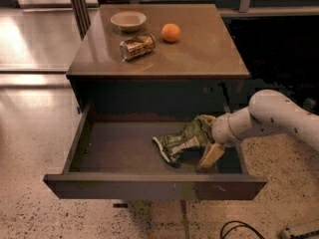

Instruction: Pick green jalapeno chip bag from top drawer and place on counter

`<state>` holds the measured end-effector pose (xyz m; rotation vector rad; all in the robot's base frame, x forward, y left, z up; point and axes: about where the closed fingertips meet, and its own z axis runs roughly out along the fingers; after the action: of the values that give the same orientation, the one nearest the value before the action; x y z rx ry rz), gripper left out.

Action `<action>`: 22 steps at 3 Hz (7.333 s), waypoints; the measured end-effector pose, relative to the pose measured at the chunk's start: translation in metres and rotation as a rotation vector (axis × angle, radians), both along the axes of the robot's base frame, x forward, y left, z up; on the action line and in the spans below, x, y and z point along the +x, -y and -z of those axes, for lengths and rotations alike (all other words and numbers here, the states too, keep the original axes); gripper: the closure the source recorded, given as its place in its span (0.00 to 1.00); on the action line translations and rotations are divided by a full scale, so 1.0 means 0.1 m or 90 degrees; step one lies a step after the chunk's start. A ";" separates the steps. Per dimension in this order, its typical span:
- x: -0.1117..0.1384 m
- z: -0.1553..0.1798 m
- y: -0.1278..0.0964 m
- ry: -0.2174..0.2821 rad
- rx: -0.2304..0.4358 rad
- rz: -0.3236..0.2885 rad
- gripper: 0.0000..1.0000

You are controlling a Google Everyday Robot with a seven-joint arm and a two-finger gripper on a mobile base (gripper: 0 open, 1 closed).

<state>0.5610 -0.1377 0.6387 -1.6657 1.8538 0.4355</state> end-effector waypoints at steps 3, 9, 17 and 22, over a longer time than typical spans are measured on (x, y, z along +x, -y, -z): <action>0.14 0.25 -0.17 -0.046 0.003 -0.024 0.42; 0.29 -0.09 -0.33 -0.036 0.050 -0.057 1.00; 1.18 -2.92 -1.06 0.127 0.050 -0.179 1.00; 2.24 -2.02 -0.22 0.113 0.005 -0.054 1.00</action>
Offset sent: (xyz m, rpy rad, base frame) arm 0.0151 0.0147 -0.0367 -0.0202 0.1419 0.0228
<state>0.7849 -0.1153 0.8409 -1.7237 1.6553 0.3188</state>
